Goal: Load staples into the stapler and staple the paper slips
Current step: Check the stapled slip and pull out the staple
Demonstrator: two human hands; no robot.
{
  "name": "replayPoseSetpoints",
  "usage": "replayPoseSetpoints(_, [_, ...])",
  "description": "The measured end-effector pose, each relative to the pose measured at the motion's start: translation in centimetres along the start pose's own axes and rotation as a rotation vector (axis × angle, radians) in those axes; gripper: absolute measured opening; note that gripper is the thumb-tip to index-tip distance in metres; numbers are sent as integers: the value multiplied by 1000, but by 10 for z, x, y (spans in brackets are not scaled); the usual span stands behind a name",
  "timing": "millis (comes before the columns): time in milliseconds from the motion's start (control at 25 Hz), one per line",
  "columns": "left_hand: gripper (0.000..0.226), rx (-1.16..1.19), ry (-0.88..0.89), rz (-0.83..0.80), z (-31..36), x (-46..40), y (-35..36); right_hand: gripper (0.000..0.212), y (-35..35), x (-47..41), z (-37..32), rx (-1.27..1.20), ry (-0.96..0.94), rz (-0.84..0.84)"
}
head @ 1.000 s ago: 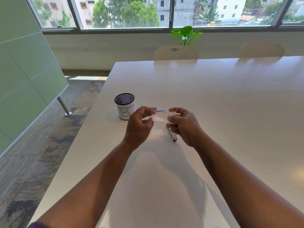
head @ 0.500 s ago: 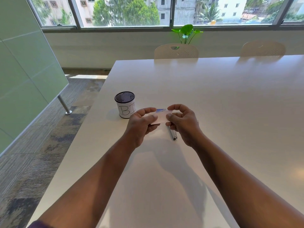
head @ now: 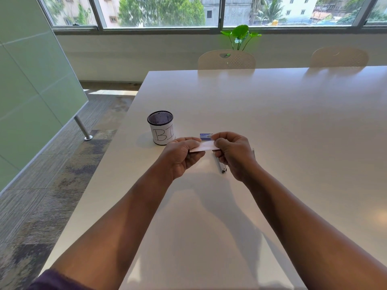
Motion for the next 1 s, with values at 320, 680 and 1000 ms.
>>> replayPoseSetpoints(320, [11,-32,2,-33,0,2,3,20,3,4,2,39,14,-2])
replayPoseSetpoints(680, [6,-22,22,-9,-5,-4,0,19,0,2,0,84,-9,3])
replayPoseSetpoints(1000, [35,-62,7,-103,0,-6,5,17,-6,-1,3,82,-17,52])
Point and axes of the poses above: each hand's wrist, its own x-axis away from the middle knuckle, its own y-axis out of the palm, z = x × y, the point moved 9 cm from there along -x, towards the middle knuckle, and after that the axes turned 5 degrees about -z, right-handed, at the moved point
